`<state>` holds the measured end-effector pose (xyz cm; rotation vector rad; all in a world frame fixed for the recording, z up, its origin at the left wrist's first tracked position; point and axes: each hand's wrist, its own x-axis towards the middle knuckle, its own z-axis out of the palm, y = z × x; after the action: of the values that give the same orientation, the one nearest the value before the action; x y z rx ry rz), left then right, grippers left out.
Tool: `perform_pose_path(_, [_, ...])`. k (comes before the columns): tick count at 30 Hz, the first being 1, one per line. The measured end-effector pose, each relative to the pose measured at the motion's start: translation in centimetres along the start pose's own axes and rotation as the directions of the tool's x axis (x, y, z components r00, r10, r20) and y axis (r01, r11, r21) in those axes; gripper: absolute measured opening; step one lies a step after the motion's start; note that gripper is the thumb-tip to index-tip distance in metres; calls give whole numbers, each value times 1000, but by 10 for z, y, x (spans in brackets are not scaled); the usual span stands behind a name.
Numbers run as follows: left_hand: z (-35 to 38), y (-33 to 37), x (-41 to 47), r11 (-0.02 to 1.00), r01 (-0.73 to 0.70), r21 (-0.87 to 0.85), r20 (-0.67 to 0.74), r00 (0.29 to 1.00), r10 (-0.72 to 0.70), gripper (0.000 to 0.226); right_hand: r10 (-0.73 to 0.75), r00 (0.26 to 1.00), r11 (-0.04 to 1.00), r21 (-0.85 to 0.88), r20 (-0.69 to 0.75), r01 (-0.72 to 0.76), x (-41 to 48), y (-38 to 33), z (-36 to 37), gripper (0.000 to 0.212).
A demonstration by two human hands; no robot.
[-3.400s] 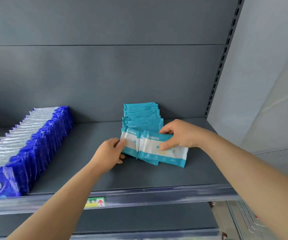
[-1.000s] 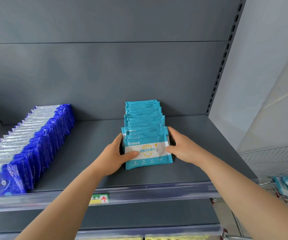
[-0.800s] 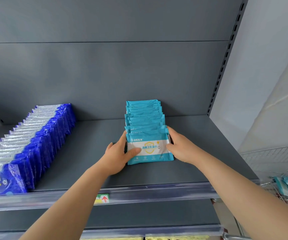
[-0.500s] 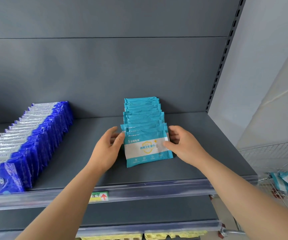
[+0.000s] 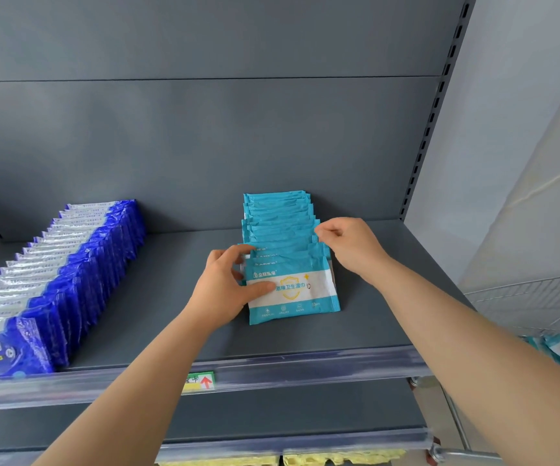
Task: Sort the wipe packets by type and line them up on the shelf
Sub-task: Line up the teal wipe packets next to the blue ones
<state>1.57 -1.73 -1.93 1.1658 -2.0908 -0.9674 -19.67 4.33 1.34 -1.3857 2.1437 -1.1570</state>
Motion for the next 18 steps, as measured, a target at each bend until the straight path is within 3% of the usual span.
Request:
perform_pose_path(4, [1,2,2,995,17,-99,31,999,-14,54,5,1000,999,-43,16,-4,7,-6,1,17])
perform_pose_path(10, [1,2,3,989,32,-147,33,999,-28,53,29,998,991,-127,-48,-35,13,1,-3,22])
perform_pose_path(15, [1,0,2,990,54,-126,27,998,-51,70,8,998,996,-91,-64,-14,3,4,2,22])
perform_pose_path(18, [5,0,-10,991,84,-102,56,995,-79,74,47,999,996,-72,10,-47,-16,11,7,34])
